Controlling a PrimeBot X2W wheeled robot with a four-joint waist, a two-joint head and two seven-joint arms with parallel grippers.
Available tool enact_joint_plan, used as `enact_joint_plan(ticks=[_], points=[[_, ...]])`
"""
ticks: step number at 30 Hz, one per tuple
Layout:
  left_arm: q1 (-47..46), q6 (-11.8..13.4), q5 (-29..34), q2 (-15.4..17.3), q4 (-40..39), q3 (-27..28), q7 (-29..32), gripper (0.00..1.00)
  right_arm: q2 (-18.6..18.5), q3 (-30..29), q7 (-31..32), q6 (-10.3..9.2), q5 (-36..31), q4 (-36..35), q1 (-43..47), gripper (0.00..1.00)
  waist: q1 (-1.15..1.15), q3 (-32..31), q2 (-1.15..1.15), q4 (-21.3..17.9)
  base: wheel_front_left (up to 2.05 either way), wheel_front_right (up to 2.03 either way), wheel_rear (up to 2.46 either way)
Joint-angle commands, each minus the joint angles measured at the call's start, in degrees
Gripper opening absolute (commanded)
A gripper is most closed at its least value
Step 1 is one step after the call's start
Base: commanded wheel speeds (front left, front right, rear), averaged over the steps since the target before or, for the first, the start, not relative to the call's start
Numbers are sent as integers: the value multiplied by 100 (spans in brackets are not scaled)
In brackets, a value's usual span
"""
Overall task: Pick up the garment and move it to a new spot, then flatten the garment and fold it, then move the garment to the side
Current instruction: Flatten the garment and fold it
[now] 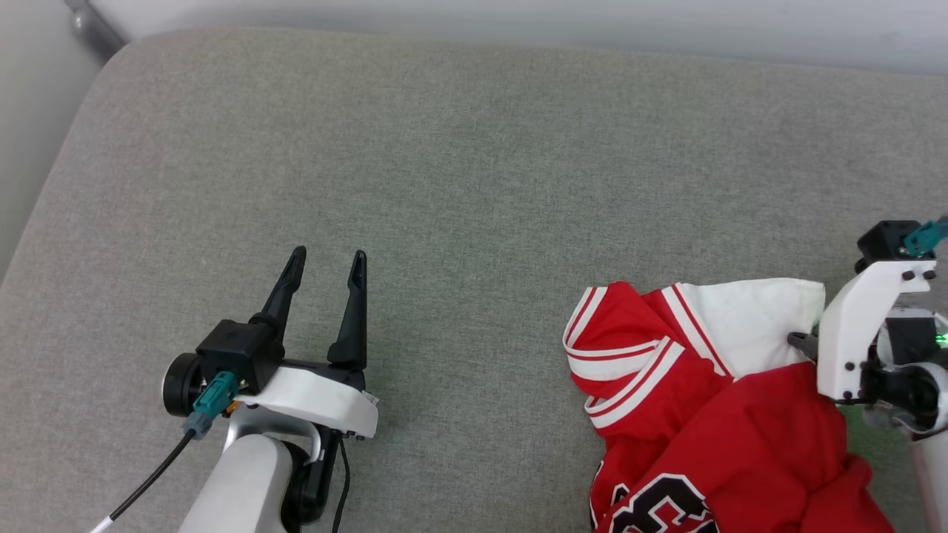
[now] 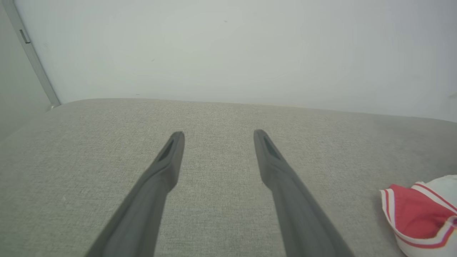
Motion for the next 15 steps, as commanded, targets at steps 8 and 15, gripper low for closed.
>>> enact_joint_plan(ticks=[8, 15], points=[[170, -46, 90, -28, -14, 104, -42, 100, -337, -453, -412, 5, -170, -497, 160, 0, 0, -331, 0, -270, 0, 0, 0], [292, -75, 107, -21, 25, 134, -42, 100, -359, -1794, -462, 5, -457, -442, 845, 0, 0, -452, 0, -362, 0, 0, 0]])
